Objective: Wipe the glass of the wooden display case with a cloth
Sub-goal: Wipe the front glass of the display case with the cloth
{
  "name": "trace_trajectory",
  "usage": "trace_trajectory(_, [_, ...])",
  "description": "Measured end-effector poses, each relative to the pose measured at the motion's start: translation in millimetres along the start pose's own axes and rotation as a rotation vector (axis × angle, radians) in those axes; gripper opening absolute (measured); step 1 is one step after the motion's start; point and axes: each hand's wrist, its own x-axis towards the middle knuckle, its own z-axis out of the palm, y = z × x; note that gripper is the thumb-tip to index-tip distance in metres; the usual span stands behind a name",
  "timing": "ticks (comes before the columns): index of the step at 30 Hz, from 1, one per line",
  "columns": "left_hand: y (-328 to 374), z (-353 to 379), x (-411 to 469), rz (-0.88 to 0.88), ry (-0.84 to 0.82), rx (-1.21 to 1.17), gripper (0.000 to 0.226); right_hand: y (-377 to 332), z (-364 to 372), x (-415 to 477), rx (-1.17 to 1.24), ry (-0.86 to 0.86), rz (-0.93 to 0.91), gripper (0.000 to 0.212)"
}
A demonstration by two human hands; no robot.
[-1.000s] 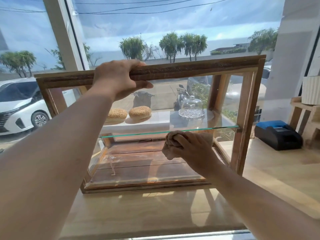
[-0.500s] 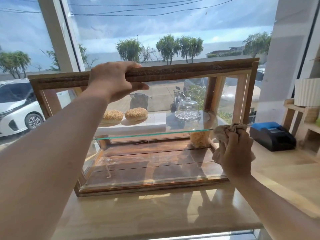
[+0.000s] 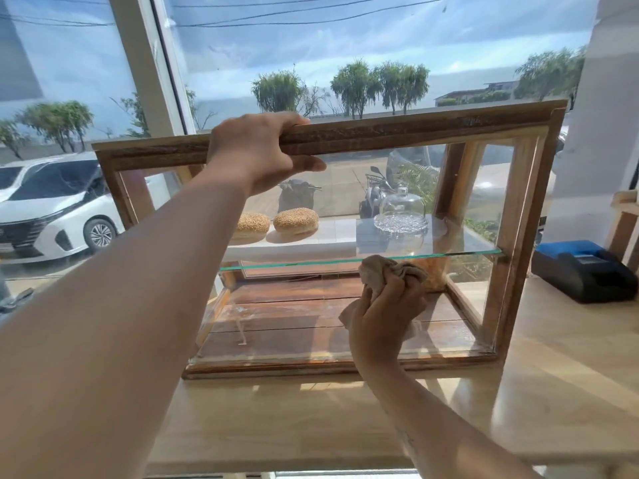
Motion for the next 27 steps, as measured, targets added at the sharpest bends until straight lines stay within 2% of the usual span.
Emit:
trace_trajectory(3, [-1.4,0.2,0.7,0.004,0.011,-0.004,0.070,-5.1,2.0,-11.8,-0.116,-0.125,-0.313,0.030])
trace_trajectory(7, [-0.7,1.2,1.3,0.013,0.013,0.011,0.072,21.7,-9.4,-4.3,-0.176,-0.281,-0.846,0.019])
trace_trajectory(9, [-1.0,1.2,0.5,0.013,0.012,0.018,0.072,40.1,-20.3,6.9,-0.221,-0.352,-1.003,0.021])
trace_trajectory(12, [-0.7,0.5,-1.3,0.008,0.014,0.021,0.071,64.5,-39.3,25.6,-0.298,-0.400,-1.106,0.025])
trace_trajectory(16, [-1.2,0.1,-2.4,-0.001,0.011,0.014,0.072,89.4,-65.9,53.4,-0.370,-0.413,-1.132,0.027])
trace_trajectory(21, [0.1,-0.6,-2.4,0.009,0.008,0.012,0.073,116.4,-99.3,84.2,-0.472,-0.389,-1.025,0.025])
trace_trajectory(23, [0.1,-0.1,-2.6,0.013,0.014,0.020,0.075,124.7,-112.4,90.4,-0.524,-0.383,-0.902,0.028])
trace_trajectory(25, [-0.4,0.2,-3.1,0.014,0.016,0.028,0.078,128.9,-122.6,90.4,-0.537,-0.385,-0.689,0.034])
trace_trajectory(27, [-1.7,0.9,-2.6,0.012,0.017,0.036,0.080,126.9,-125.1,81.7,-0.488,-0.362,-0.467,0.031])
